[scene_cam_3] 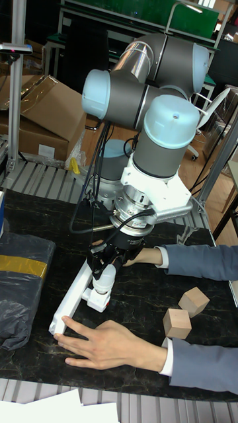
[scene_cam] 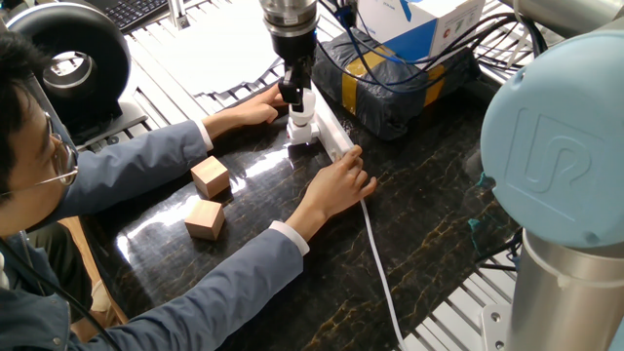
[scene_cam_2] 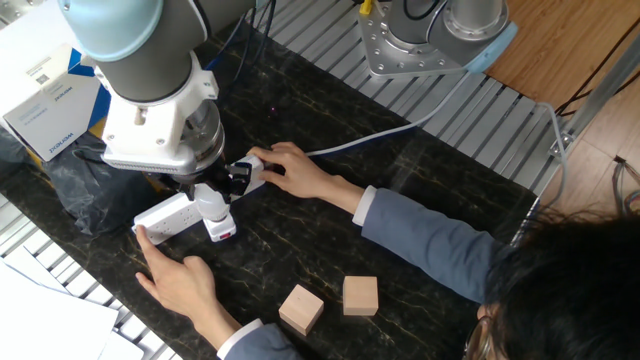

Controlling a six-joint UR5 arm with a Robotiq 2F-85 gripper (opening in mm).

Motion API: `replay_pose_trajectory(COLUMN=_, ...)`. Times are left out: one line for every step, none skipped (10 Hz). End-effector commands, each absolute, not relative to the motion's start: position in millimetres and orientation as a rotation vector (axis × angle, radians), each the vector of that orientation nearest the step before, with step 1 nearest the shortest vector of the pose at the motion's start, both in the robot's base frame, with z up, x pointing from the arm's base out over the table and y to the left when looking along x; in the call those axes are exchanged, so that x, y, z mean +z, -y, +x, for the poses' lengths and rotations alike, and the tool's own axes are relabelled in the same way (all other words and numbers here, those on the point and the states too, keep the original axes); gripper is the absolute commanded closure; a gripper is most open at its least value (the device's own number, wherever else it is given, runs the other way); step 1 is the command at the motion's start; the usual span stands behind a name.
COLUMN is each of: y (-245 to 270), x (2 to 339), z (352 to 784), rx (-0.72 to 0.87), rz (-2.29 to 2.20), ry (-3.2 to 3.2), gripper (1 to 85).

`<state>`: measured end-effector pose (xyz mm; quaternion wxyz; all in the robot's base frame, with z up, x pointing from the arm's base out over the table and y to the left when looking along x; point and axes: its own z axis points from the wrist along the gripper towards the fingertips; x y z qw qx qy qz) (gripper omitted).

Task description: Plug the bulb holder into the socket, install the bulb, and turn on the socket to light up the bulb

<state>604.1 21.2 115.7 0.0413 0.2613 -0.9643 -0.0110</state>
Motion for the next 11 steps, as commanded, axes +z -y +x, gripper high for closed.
replay_pose_trajectory(y=-19.7, x=116.3, z=613.4, rx=-0.018, rz=0.722, ry=3.006, gripper=82.0)
replay_pose_trajectory(y=-17.6, x=116.0, z=614.7, rx=-0.005, rz=0.699, ry=3.014, gripper=82.0)
replay_pose_trajectory(y=-17.9, x=115.6, z=614.2, rx=-0.008, rz=0.675, ry=3.017, gripper=82.0)
replay_pose_trajectory(y=-16.7, x=115.3, z=614.5, rx=0.000, rz=0.661, ry=3.019, gripper=82.0)
replay_pose_trajectory(y=-17.2, x=115.3, z=613.4, rx=-0.004, rz=0.637, ry=3.020, gripper=82.0)
replay_pose_trajectory(y=-17.7, x=115.2, z=613.2, rx=-0.006, rz=0.618, ry=3.023, gripper=82.0)
replay_pose_trajectory(y=-20.6, x=115.2, z=613.9, rx=-0.019, rz=0.592, ry=3.031, gripper=82.0)
replay_pose_trajectory(y=-21.4, x=115.1, z=616.1, rx=-0.016, rz=0.569, ry=3.042, gripper=82.0)
replay_pose_trajectory(y=-19.0, x=114.2, z=616.7, rx=-0.002, rz=0.555, ry=3.041, gripper=82.0)
replay_pose_trajectory(y=-19.5, x=113.2, z=617.2, rx=-0.005, rz=0.531, ry=3.045, gripper=82.0)
replay_pose_trajectory(y=-19.3, x=113.1, z=617.1, rx=-0.002, rz=0.512, ry=3.046, gripper=82.0)
